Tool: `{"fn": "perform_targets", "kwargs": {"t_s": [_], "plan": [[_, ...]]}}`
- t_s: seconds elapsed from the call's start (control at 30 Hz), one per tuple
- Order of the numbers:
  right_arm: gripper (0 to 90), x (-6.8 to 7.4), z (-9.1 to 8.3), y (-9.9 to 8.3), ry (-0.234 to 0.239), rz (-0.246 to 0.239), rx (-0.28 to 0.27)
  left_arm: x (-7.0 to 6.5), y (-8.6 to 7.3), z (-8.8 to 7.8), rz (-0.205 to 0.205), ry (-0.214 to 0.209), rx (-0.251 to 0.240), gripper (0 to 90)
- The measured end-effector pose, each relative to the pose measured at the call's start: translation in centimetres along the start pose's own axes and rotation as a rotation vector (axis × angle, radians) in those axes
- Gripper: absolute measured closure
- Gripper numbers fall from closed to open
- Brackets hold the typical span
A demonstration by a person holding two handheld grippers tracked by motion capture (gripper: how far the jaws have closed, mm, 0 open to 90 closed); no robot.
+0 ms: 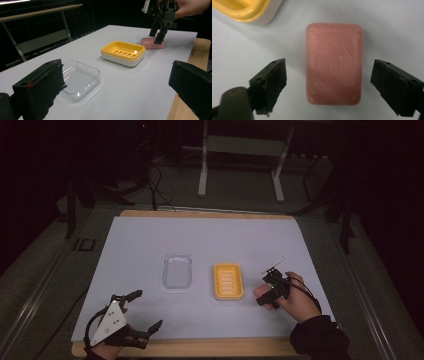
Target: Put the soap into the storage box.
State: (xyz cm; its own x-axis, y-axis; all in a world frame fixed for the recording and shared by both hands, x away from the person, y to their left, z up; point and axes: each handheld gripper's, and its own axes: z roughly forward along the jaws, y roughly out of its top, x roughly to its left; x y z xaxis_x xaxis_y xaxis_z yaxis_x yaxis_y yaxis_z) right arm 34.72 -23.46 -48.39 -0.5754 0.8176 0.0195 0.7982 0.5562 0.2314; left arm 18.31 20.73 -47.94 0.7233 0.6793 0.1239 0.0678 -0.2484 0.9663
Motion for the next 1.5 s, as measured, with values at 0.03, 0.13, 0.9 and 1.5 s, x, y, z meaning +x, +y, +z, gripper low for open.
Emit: {"fn": "perform_targets", "kwargs": {"t_s": [0.03, 0.13, 0.9, 1.5], "plan": [[13.9, 0.0, 0.2, 0.0, -0.002, -0.002, 0.005, 0.0, 0.0, 0.0, -0.001, 0.000, -0.001, 0.6], [16.6, -0.1, 0.7, 0.2, -0.015, -0.002, 0.021, 0.0, 0.0, 0.0, -0.002, -0.001, -0.002, 0.6], [37.2, -0.2, 1.8, 0.9, -0.041, 0.015, 0.074, 0.0, 0.0, 0.1, 0.001, -0.005, 0.006, 0.6], [37.7, 0.1, -0.1, 0.7, -0.037, 0.279, 0.080, 0.0, 0.0, 0.1, 0.002, -0.003, 0.008, 0.6]]}}
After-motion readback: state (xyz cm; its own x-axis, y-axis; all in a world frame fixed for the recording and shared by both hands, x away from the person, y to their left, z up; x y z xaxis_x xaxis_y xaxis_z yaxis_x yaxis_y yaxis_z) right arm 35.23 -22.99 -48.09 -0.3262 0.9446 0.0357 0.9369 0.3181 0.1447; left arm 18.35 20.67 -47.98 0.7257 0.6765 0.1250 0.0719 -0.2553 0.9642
